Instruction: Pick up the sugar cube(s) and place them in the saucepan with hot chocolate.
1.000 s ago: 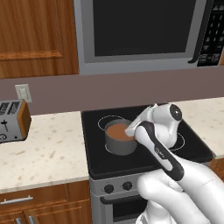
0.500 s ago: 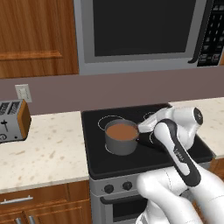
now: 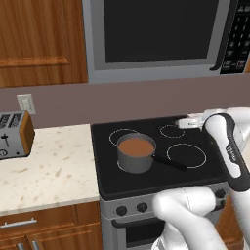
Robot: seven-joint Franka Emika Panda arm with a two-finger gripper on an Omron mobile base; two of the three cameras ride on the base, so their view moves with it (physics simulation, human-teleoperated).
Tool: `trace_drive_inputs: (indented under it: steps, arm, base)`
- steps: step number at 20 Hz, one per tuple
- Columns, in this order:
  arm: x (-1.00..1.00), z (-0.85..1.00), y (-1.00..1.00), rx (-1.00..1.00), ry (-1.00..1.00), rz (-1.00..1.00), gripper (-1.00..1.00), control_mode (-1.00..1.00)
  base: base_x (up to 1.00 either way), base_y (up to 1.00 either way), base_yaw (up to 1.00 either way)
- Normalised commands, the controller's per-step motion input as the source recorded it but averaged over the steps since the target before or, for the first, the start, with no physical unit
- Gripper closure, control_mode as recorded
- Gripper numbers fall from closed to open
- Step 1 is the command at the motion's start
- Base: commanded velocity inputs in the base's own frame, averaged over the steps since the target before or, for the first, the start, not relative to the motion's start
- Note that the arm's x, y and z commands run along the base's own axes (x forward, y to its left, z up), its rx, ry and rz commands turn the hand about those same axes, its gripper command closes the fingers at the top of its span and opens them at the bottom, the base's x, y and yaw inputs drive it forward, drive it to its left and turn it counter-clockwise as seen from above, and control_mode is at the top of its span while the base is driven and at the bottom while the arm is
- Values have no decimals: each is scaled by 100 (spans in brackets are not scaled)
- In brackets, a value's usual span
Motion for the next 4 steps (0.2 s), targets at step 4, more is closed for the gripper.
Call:
trace_drive_inputs:
  steps: [4]
  arm:
    - [-14, 27, -63, 20, 5, -13, -100, -100]
  base:
    - [0, 0, 0]
